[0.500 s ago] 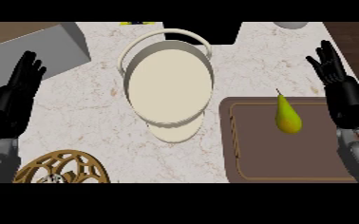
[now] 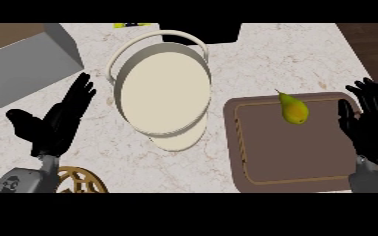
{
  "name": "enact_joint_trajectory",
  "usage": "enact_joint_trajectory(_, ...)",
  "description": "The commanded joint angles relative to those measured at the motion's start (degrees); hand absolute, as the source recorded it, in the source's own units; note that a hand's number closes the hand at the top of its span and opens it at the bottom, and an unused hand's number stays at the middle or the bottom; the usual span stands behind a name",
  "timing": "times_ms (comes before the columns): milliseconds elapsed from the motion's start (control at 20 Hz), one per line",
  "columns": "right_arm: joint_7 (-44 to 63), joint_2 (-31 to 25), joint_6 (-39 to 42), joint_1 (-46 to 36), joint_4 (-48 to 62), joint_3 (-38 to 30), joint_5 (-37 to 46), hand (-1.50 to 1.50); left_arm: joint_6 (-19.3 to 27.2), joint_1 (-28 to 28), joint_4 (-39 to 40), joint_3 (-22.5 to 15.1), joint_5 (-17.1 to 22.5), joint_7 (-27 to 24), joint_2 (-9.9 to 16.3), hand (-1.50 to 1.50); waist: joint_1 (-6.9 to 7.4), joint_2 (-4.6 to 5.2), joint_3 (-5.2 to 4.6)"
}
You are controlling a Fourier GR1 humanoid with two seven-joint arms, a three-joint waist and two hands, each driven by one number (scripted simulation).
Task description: Pick the pear from the tray and place it in the tiered basket
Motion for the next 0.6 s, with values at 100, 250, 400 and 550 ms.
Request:
enact_joint_trajectory(100,-21.03,4.92,16.36,5.66,12.77,-7.8,-4.38,-1.5,-0.82,-3.78,1.71,-5.67,-0.77,4.11,-4.88,0.0,3.13,0.13,-0.32)
enact_joint_trajectory(250,-28.88,3.3,17.69,9.67,15.1,-4.63,4.7,-1.5,-0.3,-3.42,1.1,-6.42,-1.83,5.03,-5.96,0.0,3.92,-0.21,-0.52)
enact_joint_trajectory(400,-23.49,-2.32,10.9,14.8,10.83,-4.09,10.02,-1.5,-1.0,-4.64,2.17,-4.66,-1.5,5.61,-4.68,0.0,3.41,-0.34,-0.67)
enact_joint_trajectory(550,-19.81,-2.38,4.3,21.46,4.25,-3.72,13.04,-1.5,-1.82,-3.73,2.11,-4.4,-1.46,4.37,-4.96,0.0,3.09,-0.45,-0.76)
